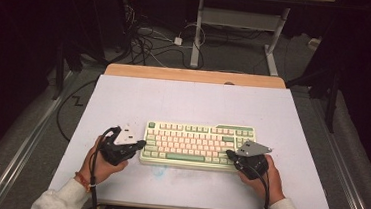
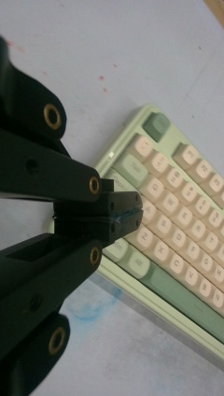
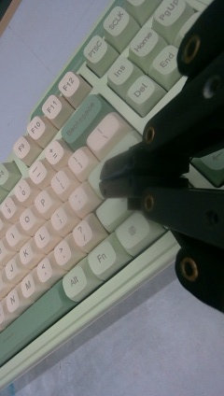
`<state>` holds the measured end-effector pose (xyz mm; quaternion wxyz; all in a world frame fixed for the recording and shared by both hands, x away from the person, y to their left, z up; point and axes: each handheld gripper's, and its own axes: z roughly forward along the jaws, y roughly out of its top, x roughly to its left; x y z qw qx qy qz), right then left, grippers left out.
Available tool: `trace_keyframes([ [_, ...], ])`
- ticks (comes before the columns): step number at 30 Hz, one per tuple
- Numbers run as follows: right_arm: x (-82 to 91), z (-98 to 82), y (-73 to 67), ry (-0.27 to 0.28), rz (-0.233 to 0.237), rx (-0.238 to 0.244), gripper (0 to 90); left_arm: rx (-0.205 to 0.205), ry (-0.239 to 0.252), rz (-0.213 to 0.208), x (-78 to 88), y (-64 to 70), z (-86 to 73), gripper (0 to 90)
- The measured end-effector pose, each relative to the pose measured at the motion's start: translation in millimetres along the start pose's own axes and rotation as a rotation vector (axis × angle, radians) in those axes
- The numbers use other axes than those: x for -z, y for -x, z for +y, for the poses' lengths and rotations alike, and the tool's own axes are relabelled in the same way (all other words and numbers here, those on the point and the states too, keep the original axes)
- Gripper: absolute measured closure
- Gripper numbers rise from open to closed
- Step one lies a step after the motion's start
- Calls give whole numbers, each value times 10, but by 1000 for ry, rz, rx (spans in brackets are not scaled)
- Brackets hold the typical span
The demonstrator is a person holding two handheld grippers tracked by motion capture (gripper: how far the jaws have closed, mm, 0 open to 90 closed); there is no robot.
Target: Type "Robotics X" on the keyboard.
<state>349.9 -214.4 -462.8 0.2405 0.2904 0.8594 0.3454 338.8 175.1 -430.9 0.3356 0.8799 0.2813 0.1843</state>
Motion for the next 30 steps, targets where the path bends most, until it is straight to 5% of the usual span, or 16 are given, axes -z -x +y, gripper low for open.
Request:
trace_keyframes([
  [2,-3,1,0,-1,0,0,900,-50,-5,-8,-108,37,139,880],
  [9,-6,1,5,1,2,-1,900,-48,3,-27,-326,34,355,880],
  [14,-8,10,6,-3,2,5,900,-84,-32,-48,-513,50,525,881],
  [30,-7,23,-5,-15,-2,16,900,-101,-102,-68,-837,74,675,880],
])
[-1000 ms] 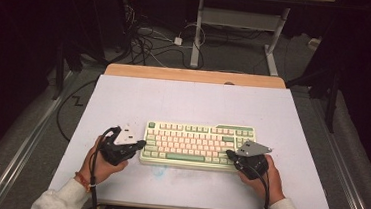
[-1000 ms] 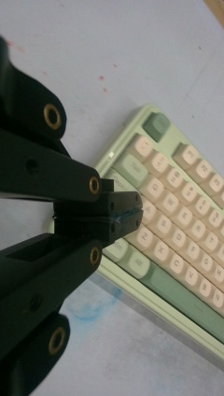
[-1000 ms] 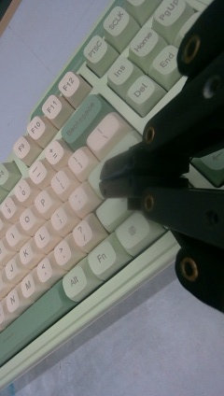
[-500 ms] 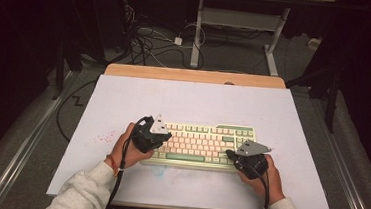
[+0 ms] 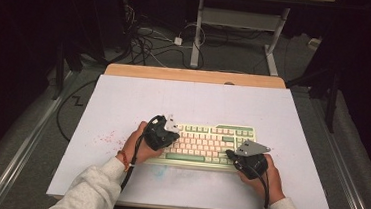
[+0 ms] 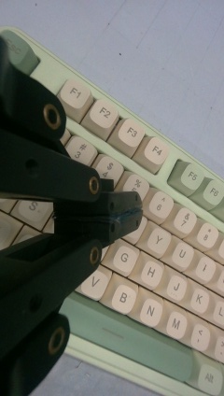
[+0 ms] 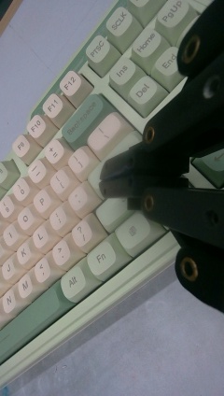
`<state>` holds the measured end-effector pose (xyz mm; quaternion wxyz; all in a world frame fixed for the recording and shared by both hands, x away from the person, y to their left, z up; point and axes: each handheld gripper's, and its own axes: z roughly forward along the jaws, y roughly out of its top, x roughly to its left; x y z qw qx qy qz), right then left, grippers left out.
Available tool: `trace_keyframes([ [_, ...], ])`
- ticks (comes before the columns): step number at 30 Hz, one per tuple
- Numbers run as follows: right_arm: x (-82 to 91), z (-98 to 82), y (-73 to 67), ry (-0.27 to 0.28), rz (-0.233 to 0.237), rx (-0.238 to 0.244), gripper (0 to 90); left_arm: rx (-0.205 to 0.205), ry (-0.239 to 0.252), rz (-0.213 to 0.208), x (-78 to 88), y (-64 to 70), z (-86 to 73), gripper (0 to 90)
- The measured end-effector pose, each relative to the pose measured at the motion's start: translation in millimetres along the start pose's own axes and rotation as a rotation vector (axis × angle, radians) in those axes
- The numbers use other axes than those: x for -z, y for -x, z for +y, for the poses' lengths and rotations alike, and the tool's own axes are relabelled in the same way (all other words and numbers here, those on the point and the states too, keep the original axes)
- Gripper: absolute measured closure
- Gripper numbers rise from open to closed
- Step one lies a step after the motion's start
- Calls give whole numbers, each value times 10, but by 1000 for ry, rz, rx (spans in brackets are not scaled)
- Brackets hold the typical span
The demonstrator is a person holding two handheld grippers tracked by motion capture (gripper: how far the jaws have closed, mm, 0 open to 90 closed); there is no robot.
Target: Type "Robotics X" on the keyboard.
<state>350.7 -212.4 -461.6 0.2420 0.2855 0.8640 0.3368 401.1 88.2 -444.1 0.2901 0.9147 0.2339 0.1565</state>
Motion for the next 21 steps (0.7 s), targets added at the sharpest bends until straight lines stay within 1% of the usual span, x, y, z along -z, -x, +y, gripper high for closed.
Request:
trace_keyframes([
  [3,0,0,1,0,0,0,900,4,-9,-5,-37,-7,8,879],
  [5,0,0,1,0,0,0,900,-1,-9,-6,-44,-2,18,879],
  [9,0,2,0,-1,0,2,900,-8,-10,0,-54,9,34,878],
  [18,0,7,-6,-5,-6,10,900,-5,-15,10,-47,-1,29,875],
  [20,0,7,-8,-4,-7,10,900,-6,-21,7,-52,-3,28,875],
  [21,0,7,-10,-4,-8,11,900,-8,-41,0,-73,0,27,876],
])
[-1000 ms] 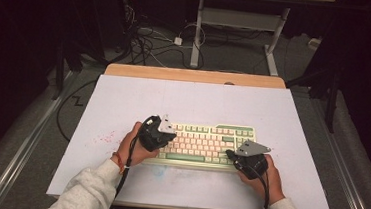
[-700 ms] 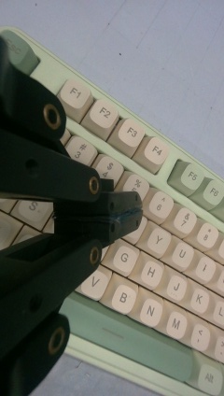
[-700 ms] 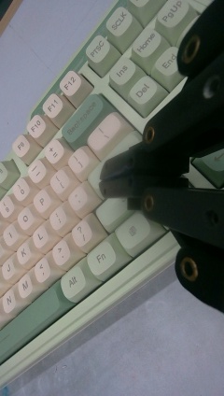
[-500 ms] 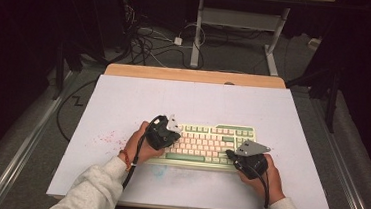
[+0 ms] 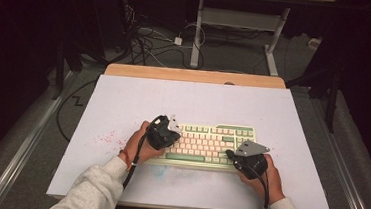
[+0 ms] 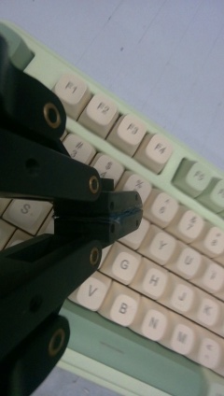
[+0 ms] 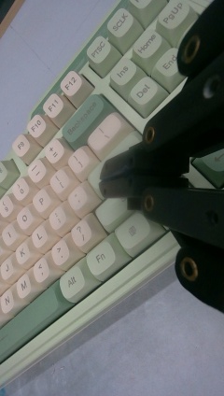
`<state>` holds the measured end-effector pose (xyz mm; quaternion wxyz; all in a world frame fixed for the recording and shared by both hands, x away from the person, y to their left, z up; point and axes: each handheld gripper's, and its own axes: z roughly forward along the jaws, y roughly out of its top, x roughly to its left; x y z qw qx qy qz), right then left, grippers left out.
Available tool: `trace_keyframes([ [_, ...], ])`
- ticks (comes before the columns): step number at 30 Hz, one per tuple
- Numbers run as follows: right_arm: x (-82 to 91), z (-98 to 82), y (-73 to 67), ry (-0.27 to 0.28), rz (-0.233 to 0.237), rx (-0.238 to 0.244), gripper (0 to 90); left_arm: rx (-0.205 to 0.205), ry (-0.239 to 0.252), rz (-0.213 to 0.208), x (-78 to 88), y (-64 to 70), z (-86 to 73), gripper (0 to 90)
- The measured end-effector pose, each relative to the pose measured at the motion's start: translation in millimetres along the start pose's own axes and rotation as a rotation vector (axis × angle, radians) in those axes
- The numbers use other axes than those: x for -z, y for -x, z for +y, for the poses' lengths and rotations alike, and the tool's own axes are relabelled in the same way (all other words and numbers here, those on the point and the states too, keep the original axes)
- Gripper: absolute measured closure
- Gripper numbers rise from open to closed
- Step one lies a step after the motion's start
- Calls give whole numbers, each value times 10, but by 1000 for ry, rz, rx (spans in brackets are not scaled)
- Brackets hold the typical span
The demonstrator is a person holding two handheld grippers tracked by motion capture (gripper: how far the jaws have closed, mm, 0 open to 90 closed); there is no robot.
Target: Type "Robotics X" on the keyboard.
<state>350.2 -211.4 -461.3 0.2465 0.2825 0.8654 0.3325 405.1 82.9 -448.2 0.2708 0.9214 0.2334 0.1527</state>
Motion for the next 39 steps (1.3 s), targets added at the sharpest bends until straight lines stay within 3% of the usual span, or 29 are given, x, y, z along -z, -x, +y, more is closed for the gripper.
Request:
trace_keyframes([
  [4,6,4,-4,-1,-5,6,900,-9,19,-2,15,20,7,871],
  [10,107,36,-28,27,-7,13,900,-18,80,28,158,27,-4,836],
  [13,143,38,-27,33,-13,20,900,-18,108,48,231,32,-27,763],
  [17,200,42,-18,44,-10,8,900,-19,185,78,405,37,-109,666],
  [18,200,42,-18,44,-10,8,900,-19,185,78,405,37,-109,636],
  [19,227,48,-10,52,-12,10,900,-22,218,84,467,38,-150,593],
  [21,238,50,-10,54,-13,6,900,-31,226,101,500,41,-180,581],
  [24,291,58,7,68,-11,-1,900,-43,249,132,556,58,-259,462],
  [33,339,72,17,79,-2,-10,900,-25,276,180,659,87,-498,238],
  [39,357,91,28,85,-3,-11,900,-10,284,236,716,99,-699,201],
])
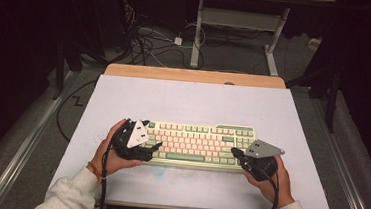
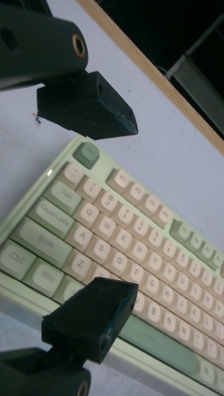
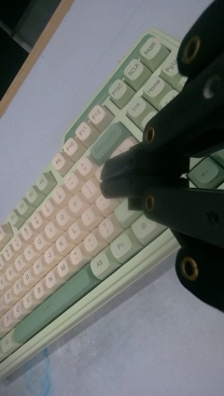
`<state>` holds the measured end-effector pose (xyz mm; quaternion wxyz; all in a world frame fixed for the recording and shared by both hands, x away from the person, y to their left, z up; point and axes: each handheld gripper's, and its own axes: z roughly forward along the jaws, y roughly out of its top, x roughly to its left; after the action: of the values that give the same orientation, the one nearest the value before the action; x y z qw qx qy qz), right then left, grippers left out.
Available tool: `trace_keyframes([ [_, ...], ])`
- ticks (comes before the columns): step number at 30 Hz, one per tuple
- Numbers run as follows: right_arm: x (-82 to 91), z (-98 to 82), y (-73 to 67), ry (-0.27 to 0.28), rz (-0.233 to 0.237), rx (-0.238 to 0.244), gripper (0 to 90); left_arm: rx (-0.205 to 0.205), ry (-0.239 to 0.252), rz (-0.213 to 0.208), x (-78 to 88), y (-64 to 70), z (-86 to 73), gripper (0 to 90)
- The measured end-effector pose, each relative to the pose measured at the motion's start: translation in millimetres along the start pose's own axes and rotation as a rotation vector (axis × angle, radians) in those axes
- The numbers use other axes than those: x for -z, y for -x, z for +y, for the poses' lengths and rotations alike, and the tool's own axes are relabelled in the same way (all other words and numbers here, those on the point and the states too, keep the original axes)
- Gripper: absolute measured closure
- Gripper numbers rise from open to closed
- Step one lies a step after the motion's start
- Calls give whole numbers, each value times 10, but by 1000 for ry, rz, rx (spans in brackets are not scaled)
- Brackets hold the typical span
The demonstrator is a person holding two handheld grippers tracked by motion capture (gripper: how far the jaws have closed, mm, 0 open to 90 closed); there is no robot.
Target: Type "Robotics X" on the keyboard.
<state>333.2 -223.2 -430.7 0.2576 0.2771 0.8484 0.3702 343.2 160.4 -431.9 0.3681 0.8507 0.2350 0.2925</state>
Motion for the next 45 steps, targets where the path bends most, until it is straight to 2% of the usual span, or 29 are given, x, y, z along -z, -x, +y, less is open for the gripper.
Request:
trace_keyframes([
  [5,3,18,18,0,3,-3,900,25,17,40,103,-21,-143,229],
  [8,14,32,34,3,-2,-2,900,50,13,42,142,-22,-228,226],
  [19,22,91,102,6,-4,-7,900,79,-67,29,217,33,-517,167],
  [21,6,110,122,6,-1,-15,900,98,-68,19,239,32,-563,167],
  [25,-19,129,144,0,-2,-11,900,114,-78,24,292,35,-639,160],
  [30,-115,219,161,-6,10,-6,900,138,-97,28,341,64,-719,160],
  [37,-280,325,131,-22,31,2,900,124,-106,26,385,96,-751,160],
  [42,-396,368,100,-35,46,12,900,138,-106,28,399,83,-762,160],
  [45,-494,399,69,-45,59,17,900,128,-101,22,386,74,-762,160],
])
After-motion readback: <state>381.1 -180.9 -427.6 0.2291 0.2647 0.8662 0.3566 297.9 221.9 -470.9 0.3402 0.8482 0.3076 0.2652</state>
